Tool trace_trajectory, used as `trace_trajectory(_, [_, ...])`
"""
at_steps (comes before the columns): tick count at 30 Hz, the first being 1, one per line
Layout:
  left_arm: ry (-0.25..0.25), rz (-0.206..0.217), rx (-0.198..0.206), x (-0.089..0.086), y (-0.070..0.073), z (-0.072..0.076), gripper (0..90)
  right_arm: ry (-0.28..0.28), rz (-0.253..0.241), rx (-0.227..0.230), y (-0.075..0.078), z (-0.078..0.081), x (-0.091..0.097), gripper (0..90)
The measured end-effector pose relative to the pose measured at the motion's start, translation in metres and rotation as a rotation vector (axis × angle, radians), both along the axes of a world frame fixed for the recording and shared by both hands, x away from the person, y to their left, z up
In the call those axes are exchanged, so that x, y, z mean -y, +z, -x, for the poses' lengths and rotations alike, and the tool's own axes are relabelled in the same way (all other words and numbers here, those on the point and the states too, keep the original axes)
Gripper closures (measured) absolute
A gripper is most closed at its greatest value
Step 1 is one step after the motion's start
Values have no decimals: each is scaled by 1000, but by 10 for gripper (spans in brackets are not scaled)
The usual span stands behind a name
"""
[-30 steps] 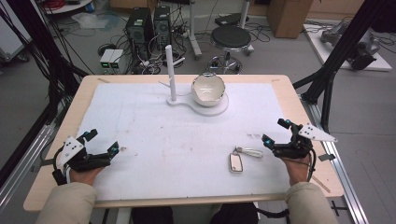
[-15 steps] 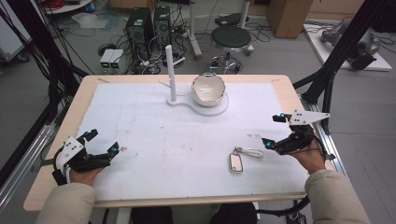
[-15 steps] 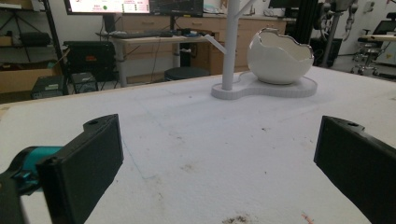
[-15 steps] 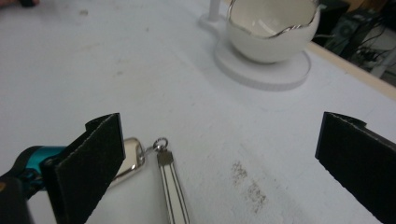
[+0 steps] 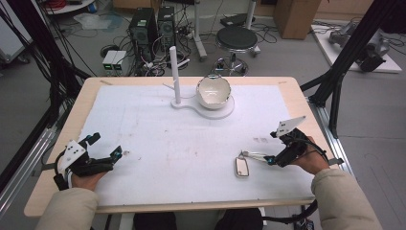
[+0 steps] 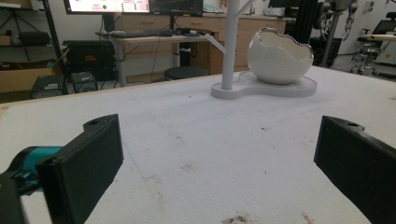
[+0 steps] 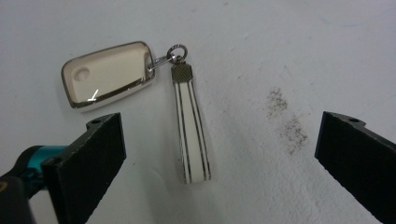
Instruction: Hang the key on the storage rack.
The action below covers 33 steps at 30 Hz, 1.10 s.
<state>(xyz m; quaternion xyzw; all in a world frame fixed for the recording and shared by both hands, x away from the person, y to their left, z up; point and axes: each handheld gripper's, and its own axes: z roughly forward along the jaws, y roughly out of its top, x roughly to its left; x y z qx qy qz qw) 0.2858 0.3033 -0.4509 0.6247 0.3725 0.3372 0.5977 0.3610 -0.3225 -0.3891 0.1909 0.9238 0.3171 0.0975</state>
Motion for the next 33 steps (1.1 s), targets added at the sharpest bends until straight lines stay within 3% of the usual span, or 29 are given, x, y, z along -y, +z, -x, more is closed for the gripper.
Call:
trace_trajectory(7, [-1,0,0,0,0,0,17,28,74,-48,-8,-3,-5,45])
trace_trajectory(11, [-1,0,0,0,0,0,17,12,101,-76,-11,-5,-6,69])
trace_trajectory(12, [0,-1,1,0,0,0,17,6,103,-98,-12,-7,-6,151])
trace_trajectory(14, [0,-1,1,0,0,0,17,11,110,-97,-12,-7,-6,166])
trace_trajectory(18, [-1,-2,1,0,0,0,17,5,98,-136,-14,-9,-7,247])
trace_trajectory(22, [-1,-1,2,0,0,0,17,43,115,-142,-16,-10,-8,333])
trace_trajectory(33, [-1,0,3,0,0,0,17,56,127,-172,-22,-11,-7,507])
